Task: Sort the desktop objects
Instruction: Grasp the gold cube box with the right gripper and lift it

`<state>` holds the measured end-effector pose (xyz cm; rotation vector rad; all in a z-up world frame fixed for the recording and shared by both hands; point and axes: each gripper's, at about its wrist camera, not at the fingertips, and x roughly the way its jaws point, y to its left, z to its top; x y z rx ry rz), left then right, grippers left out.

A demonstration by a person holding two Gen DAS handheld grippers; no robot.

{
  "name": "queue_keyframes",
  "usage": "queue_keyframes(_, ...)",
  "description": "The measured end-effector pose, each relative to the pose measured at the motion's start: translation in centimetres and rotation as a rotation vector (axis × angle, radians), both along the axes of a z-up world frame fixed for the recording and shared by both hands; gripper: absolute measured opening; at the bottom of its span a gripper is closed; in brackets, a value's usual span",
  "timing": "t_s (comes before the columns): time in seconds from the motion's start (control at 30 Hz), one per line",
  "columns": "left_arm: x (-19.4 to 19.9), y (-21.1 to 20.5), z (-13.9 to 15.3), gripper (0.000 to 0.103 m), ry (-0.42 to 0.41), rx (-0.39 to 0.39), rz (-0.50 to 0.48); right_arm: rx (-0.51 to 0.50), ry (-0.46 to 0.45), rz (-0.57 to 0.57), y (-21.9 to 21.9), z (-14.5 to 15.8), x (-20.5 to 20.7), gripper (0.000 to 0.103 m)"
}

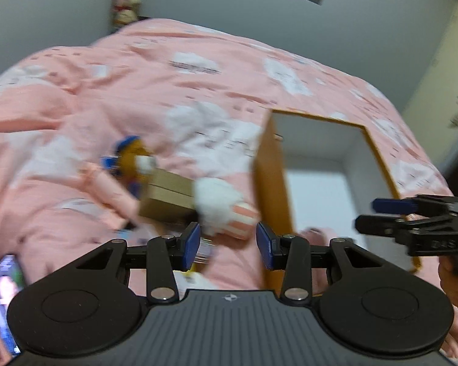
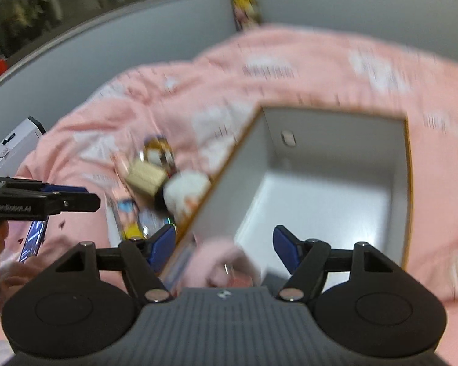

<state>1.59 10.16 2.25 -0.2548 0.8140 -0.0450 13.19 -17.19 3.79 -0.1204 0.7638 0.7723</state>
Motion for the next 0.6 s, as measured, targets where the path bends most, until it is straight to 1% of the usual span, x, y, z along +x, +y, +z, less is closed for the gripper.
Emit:
queue_keyframes(0.07, -0.1, 1.3, 0.0, 0.046, 0.007, -0.001, 0.033, -0.005, -0.037, 0.044, 1.1, 0.3, -0.1, 0.072)
queue_keyframes(0.17, 0.1, 2.2, -0.4, 0.047, 0.053, 0.008, 0.046, -0.035, -0.065, 0.103, 3.2, 0.3, -0.1, 0.072)
queue_keyframes(0.23, 0.3, 2.3, -0.9, 0.047, 0.077, 0.011, 0.058, -0.077, -0.091, 0.156, 5.0, -0.1, -0.3, 0.072)
queue_keyframes(0.37, 1.0, 2.7, -2.6, 0.048, 0.135, -0.025, 0.096, -0.177, -0.169, 0.25, 8.0, -0.9, -1.0, 0.07)
queue_keyframes(0.47, 1.4, 2.5, -3.0, 0.047, 0.131, -0.019, 0.103, -0.232, -0.185, 0.288, 9.6, -1.7, -0.8, 0.063)
queue_keyframes(0.6, 2.2, 1.4, -2.9, 0.047, 0.093, 0.022, 0.034, -0.287, -0.172, 0.314, 11.2, -2.6, 0.1, 0.056)
